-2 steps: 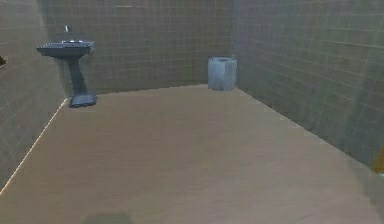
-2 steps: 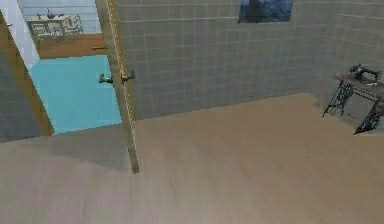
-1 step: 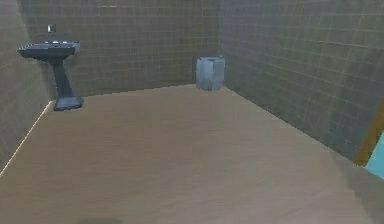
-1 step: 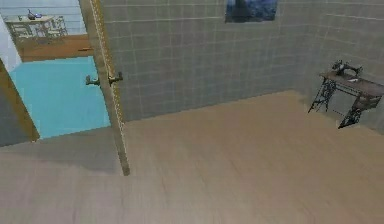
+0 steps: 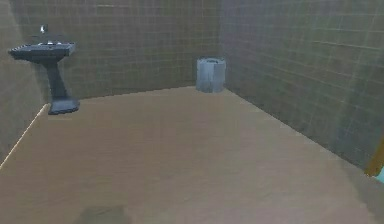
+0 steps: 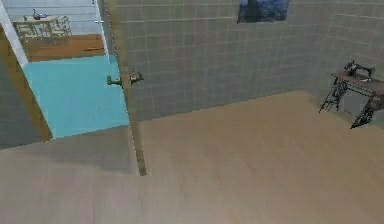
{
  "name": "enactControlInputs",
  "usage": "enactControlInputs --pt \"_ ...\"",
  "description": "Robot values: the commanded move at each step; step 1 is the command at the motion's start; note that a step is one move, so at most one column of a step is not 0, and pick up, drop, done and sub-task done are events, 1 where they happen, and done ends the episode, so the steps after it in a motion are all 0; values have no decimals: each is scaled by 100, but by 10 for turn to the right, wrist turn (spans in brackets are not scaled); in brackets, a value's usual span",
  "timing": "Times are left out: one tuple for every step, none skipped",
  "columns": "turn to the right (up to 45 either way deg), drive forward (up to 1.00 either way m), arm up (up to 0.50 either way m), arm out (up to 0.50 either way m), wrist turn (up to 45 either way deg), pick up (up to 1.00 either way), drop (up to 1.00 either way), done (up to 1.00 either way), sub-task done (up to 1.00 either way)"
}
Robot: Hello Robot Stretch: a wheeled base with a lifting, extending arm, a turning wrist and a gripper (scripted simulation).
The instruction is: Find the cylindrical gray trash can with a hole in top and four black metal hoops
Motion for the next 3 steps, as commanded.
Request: enactControlInputs --pt "0 100 0 0 0 0 0 0 0" --pt "0 100 0 0 0 0 0 0 0" --pt "30 0 0 0 0 0 0 0 0"
